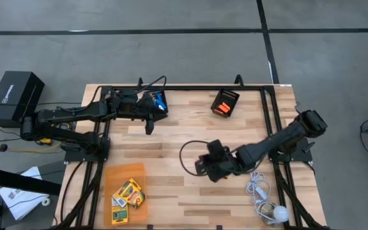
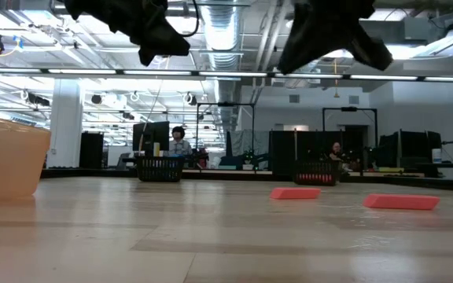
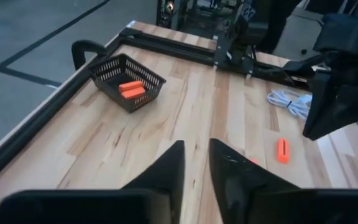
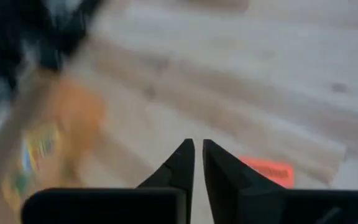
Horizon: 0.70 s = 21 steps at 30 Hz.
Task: Pick & Place School Supplies
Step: Put the orange eraser into the right black bin
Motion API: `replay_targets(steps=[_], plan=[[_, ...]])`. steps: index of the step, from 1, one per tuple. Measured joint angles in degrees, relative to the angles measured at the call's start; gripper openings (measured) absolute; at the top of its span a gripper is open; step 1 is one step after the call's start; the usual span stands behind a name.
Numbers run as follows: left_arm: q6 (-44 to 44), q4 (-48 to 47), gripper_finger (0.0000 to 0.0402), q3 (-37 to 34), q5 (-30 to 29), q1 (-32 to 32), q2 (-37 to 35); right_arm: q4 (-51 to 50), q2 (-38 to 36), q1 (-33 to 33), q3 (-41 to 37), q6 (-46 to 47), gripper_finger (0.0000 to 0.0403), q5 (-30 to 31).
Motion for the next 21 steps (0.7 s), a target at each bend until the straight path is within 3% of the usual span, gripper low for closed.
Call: replay_targets(steps=[3,5,9,13,16,21], plan=[[0.96,0.67,0.0035,-0.01,-0.03,0.37,0.00,0.11,0.00,1.50,0.00,4.06,0.0038,8.37],[1.62,0.69,0.0012,0.00,-0.02,0.41,0.00,0.33,0.00,1.35,0.00,1.76,0.0042,8.46],[0.66,1.90,0.0006,-0.02,-1.71,0.41,0.00,3.57,0.00,-1.05,0.02,-6.77,0.0045,2.73],[-3.80,4.53,0.0013,-0.02,-5.22,0.42,0.00,7.70,0.00,-4.85,0.06,-19.62,0.0038,2.04],[-5.96,5.04,0.0021,-0.02,-5.46,1.08,0.00,7.52,0.00,-8.34,0.07,-23.48,0.0033,-1.25],[-11.40,4.93,0.0027,-0.02,-5.38,2.03,0.44,6.92,0.00,-13.19,0.07,-34.30,0.0023,-13.36]])
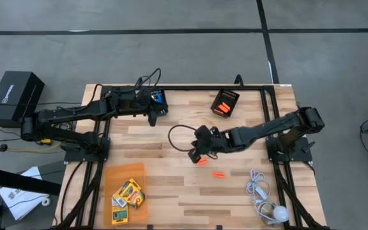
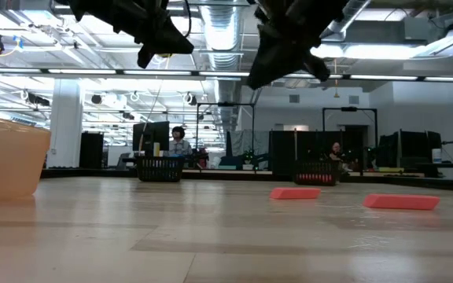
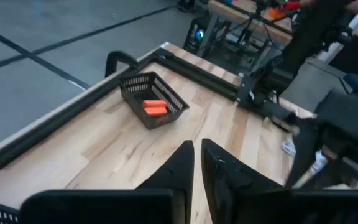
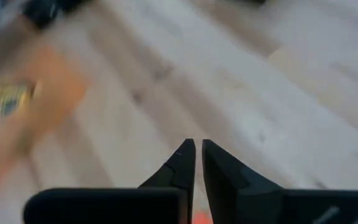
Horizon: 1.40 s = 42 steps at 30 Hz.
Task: Pick & Place School Supplies
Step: Put the orange eraser into the right black bin
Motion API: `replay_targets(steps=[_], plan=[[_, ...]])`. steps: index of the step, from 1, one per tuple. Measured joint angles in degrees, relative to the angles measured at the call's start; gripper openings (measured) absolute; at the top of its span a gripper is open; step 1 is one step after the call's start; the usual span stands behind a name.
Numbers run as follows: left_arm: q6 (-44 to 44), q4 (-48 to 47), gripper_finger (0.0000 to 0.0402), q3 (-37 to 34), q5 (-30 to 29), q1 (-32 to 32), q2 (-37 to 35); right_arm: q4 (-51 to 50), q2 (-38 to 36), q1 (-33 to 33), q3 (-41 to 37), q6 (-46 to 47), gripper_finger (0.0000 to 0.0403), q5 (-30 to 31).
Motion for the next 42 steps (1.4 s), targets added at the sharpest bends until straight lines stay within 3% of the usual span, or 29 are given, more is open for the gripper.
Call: replay_targets(steps=[5,15,19,23,31,42], plan=[[0.69,1.33,0.0005,0.00,0.03,-0.72,0.00,-4.85,0.00,-3.43,0.00,-8.61,0.0007,-15.73],[0.60,1.77,0.0001,0.00,0.03,-1.39,0.12,-15.85,-1.21,-5.56,-2.80,-19.89,0.0000,-18.44],[1.42,1.85,0.0001,0.00,0.03,-2.39,0.41,-5.61,-6.10,-2.09,-13.94,-13.30,0.0000,-24.53],[1.83,2.31,0.0001,0.00,0.14,-3.31,1.01,5.12,-14.36,3.12,-26.67,-0.52,0.0000,-23.03],[1.91,2.98,0.0001,-0.02,6.10,-3.50,6.12,24.87,-28.98,8.50,-42.11,17.61,0.0000,-10.20],[1.91,5.72,0.0001,-0.02,7.33,-3.50,11.43,24.45,-24.92,13.89,-44.27,28.42,0.0000,-9.96]])
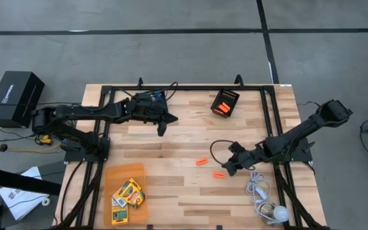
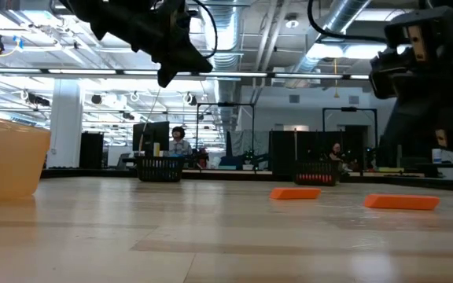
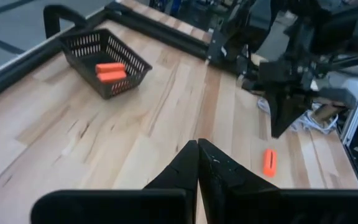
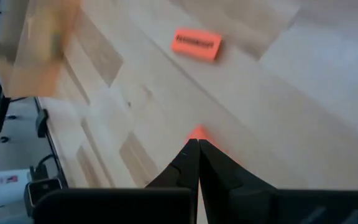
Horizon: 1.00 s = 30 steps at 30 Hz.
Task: Pick & Place School Supplies
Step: Put the orange eraser into the right black bin
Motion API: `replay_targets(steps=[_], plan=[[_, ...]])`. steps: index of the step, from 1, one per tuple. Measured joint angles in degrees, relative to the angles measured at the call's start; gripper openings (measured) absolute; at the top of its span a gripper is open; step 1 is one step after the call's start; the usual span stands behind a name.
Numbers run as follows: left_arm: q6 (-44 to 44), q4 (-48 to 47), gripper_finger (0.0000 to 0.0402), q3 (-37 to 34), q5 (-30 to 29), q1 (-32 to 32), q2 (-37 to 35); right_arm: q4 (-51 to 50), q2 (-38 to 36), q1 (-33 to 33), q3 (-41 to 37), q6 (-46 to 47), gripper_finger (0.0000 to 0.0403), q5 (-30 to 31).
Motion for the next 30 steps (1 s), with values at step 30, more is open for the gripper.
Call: replay_targets(steps=[30], plan=[[1.33,0.72,0.0003,0.00,0.31,0.04,1.01,9.06,14.07,2.10,0.05,1.27,0.0000,-1.33]])
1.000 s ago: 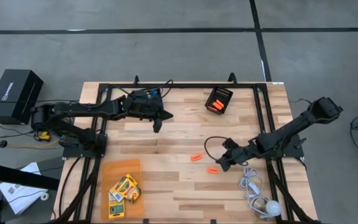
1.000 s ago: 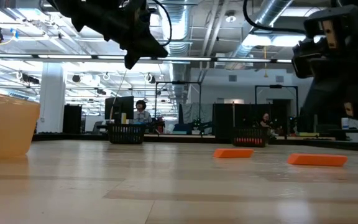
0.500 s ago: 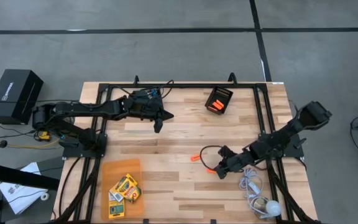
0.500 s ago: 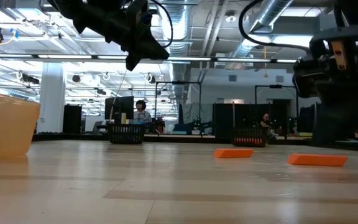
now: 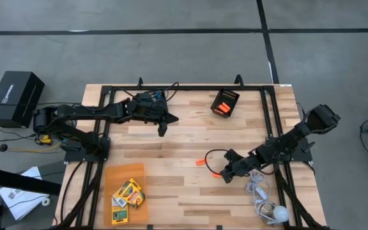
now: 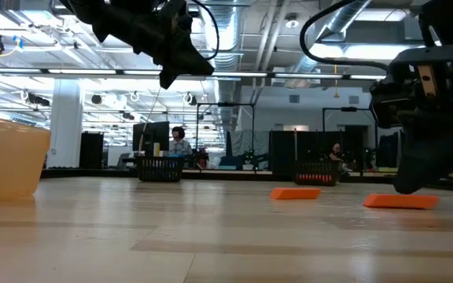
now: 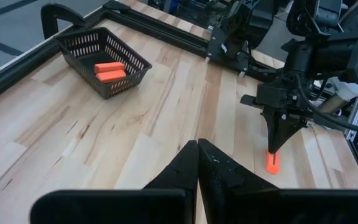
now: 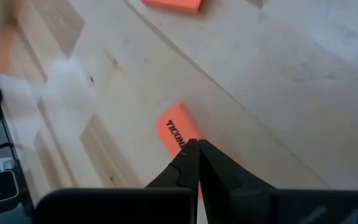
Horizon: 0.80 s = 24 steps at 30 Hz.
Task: Pick & Place School Supplies
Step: Put the orange eraser into the right black bin
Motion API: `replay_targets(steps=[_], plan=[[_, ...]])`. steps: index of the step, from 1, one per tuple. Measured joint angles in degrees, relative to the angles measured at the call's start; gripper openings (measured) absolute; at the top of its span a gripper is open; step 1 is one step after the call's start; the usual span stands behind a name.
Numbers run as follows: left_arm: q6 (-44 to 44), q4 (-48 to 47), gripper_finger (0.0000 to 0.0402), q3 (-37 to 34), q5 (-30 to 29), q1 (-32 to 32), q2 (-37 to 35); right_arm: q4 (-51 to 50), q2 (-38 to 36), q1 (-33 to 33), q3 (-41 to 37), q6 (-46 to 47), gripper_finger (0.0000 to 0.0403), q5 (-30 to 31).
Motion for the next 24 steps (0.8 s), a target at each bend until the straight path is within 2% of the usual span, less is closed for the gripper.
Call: replay_targets(steps=[7,16,24], plan=[[0.00,-0.03,0.0003,0.00,0.00,0.00,0.00,-0.25,-0.02,-2.20,0.00,-2.60,0.0000,-0.24],[0.00,-0.06,0.0003,0.00,0.00,0.00,-0.02,-0.13,-0.03,-5.78,0.00,-6.96,0.0000,-3.44],[-0.02,-0.06,0.0003,0.00,-0.01,0.00,-0.04,5.23,-1.78,-5.62,0.02,-10.95,0.0000,-5.92]])
